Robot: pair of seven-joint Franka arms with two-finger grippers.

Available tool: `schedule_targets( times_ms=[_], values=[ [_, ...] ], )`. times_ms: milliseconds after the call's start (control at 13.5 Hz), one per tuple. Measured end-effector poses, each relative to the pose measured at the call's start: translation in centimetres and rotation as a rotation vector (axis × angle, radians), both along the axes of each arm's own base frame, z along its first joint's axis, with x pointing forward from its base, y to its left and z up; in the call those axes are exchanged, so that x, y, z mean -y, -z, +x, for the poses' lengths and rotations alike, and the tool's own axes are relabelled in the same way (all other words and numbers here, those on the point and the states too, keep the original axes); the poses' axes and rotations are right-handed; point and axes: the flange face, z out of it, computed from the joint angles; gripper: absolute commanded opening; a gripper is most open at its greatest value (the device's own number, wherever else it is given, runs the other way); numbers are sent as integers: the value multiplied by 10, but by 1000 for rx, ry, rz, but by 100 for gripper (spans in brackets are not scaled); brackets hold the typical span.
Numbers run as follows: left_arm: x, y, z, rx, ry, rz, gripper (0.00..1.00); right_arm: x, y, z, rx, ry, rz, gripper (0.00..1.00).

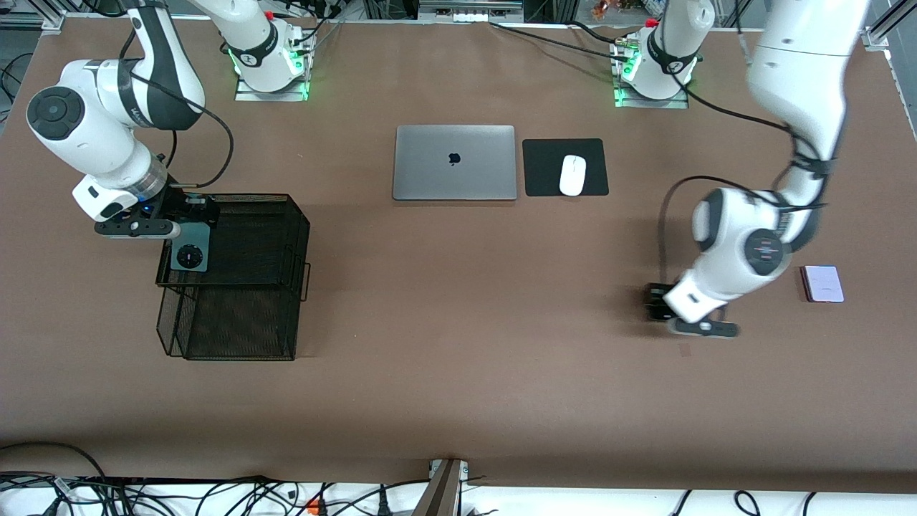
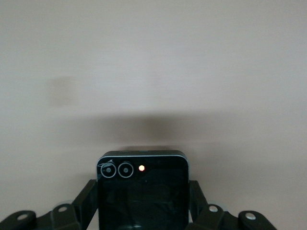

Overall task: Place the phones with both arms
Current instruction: 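Release the green phone while the left gripper carries the flip phone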

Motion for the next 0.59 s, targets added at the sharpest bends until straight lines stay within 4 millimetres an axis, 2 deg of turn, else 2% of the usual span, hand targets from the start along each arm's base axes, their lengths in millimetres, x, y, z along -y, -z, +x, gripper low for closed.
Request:
schedule_targets(
  times_ms=[222,370,443,517,591],
  values=[
    [100,-7,-12,0,-75,-8,0,0,12,2,0,7,8,2],
    [167,-14,-18,4,-116,-16,0,-1,23,5,8,7,7,7],
    [201,-15,-22,12,-132,-24,0,-1,28,7,13,6,7,17],
    [233,-13,-28,19,-135,-32,0,-1,31,7,14,6,6,38],
    [262,-10,-35,25,-128,-40,0,-1,34,8,12,6,5,50]
  ],
)
